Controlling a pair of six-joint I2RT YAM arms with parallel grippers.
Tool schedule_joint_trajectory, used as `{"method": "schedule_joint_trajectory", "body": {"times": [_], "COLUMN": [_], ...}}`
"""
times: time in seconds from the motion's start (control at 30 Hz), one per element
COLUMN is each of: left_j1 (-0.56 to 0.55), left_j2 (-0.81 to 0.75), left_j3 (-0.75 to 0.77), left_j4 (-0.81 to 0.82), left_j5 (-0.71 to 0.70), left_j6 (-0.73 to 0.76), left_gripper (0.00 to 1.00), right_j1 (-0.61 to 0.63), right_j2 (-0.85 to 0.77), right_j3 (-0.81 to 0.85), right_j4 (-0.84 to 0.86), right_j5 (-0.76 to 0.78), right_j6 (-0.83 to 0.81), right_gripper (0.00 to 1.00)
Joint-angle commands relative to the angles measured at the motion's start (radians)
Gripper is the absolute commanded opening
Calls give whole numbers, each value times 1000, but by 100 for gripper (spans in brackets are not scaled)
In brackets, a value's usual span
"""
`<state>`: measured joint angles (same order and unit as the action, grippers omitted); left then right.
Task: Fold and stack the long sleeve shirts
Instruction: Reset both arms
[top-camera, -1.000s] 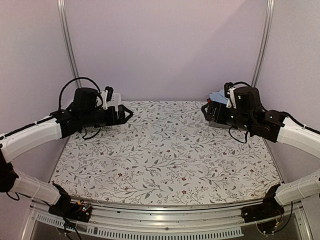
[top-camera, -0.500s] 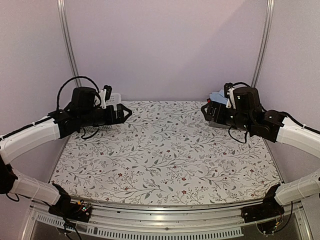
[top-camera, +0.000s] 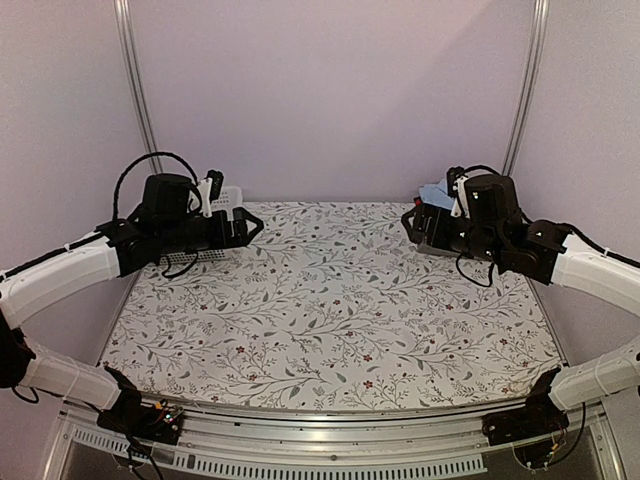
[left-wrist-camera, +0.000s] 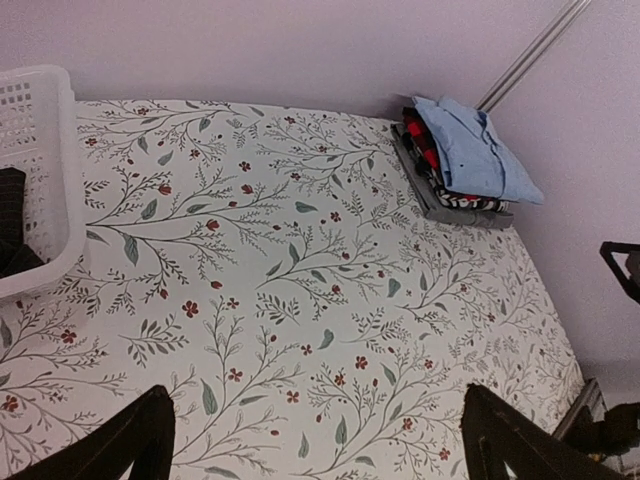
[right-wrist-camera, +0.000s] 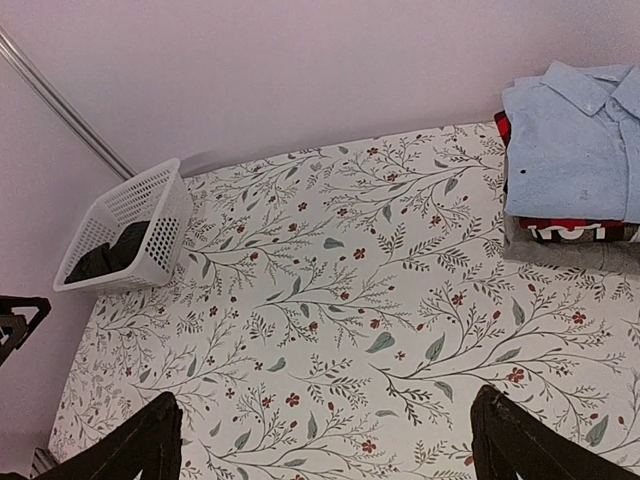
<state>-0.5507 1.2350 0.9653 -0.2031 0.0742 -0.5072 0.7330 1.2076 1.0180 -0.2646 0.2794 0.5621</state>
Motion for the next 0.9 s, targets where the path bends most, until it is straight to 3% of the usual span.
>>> {"method": "schedule_joint_trajectory", "body": {"times": [0.0,0.87], "left_j1": [15,16], "left_j2": [-2,-8], "left_j3": [7,-6], "left_j4": [11,14], "left_j5": [1,5], "left_j6": [13,-1], "left_gripper": [100,100], "right_j1": [4,3], "right_j2": [12,-5], "right_j3": [9,-10], "right_j4": [7,14], "right_j5": [20,21], "right_j6": [6,-5], "right_gripper": [99,99]}}
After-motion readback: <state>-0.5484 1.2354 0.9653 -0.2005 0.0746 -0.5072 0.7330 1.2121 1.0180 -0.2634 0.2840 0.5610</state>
